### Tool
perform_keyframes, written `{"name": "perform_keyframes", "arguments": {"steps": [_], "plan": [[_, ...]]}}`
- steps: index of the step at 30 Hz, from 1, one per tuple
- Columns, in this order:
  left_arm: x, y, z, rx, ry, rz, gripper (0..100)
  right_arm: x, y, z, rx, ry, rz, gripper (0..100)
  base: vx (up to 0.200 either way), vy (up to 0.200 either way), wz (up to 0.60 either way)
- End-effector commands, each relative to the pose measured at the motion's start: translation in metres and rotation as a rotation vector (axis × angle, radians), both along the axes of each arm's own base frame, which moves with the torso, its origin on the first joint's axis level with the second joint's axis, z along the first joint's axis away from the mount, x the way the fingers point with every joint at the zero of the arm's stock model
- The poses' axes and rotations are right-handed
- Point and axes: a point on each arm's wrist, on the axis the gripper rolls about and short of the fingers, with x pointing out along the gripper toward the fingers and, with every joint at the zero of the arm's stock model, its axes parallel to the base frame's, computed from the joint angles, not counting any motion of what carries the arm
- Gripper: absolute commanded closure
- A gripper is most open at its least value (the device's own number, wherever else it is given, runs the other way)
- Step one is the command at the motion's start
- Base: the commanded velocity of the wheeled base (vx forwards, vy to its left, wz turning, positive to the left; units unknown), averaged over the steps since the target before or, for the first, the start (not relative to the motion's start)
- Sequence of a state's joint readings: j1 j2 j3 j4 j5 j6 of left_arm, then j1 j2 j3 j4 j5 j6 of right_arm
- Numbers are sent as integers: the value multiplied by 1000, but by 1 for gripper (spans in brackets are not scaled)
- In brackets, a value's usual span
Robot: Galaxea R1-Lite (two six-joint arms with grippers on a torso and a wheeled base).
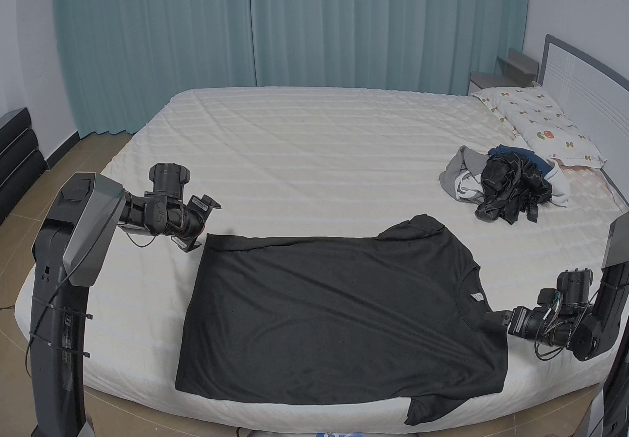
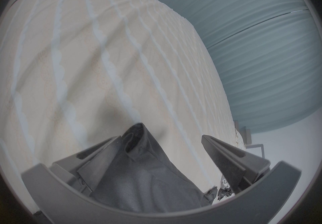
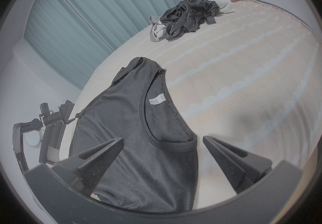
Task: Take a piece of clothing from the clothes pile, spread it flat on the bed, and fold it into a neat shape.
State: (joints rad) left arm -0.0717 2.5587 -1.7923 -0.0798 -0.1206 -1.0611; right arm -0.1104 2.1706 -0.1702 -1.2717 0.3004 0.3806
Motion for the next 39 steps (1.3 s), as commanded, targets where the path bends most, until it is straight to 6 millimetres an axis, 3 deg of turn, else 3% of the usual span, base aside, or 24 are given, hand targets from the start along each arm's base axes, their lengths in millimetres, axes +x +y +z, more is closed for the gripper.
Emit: {"name": "perform_keyframes", "arguments": {"steps": [1,34,35,39], "plan": [[0,-4,0,8,-4,-14,0,0,0,0,0,-2,2,0,0,0,0],[0,-15,-18,60,57,-37,0,1,1,0,-1,-12,3,0,0,0,0],[2,-15,-19,60,55,-36,100,1,1,0,-2,-11,4,0,0,0,0],[6,-11,-23,69,54,-17,100,1,2,0,-1,-11,8,0,0,0,0]]}}
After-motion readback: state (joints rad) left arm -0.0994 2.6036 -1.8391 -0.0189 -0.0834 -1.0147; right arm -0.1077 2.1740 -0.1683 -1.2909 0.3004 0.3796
